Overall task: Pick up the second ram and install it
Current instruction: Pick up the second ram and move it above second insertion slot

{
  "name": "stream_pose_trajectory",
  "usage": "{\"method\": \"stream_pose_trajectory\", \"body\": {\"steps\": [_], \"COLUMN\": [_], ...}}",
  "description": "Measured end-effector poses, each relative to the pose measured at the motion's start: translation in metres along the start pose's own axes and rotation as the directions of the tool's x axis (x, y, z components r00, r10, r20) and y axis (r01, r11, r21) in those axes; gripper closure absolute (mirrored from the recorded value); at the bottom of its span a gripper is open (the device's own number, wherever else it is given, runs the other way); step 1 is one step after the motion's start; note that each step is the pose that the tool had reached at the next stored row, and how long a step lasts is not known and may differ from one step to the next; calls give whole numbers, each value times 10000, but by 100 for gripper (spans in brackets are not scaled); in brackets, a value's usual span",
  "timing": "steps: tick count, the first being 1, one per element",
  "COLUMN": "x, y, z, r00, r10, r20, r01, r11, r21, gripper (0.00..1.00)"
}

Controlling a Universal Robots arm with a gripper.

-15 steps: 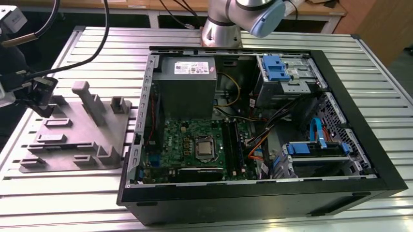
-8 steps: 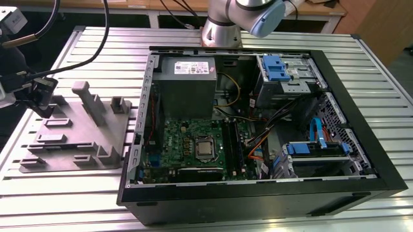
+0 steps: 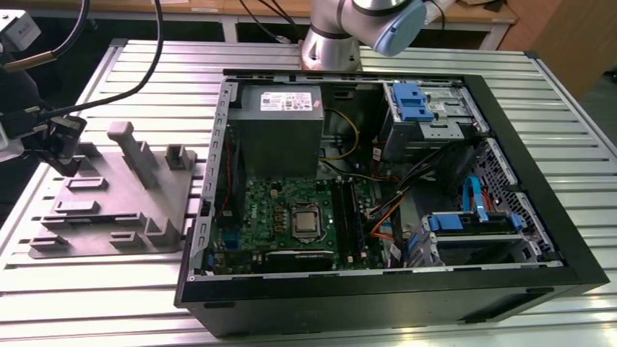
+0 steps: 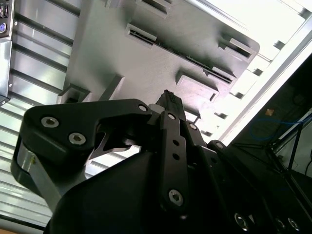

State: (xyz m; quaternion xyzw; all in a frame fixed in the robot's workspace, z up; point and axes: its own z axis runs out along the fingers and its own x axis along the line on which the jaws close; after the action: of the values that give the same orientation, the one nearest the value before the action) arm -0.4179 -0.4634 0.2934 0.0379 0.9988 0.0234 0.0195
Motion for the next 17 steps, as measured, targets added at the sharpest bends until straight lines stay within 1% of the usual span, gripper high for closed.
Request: {"method": "stream_pose_trajectory", "body": {"steps": [3,6,9,11,13,15,17], "x": [1,1,2,3,3,3,4], "y": [-1,-2,-3,-3,-4,-5,-5], "z": [14,34,53,66,80,93,105], "r00": [10000,9990,9957,9919,9866,9802,9726], "r10": [-66,-436,-928,-1269,-1629,-1977,-2320], "r20": [-2,-20,-44,-61,-78,-97,-116], "r01": [66,436,927,1269,1629,1976,2319], "r11": [10000,9990,9957,9919,9866,9802,9727], "r21": [-4,-17,-36,-50,-67,-82,-96], "gripper": [90,90,90,90,90,90,90]}}
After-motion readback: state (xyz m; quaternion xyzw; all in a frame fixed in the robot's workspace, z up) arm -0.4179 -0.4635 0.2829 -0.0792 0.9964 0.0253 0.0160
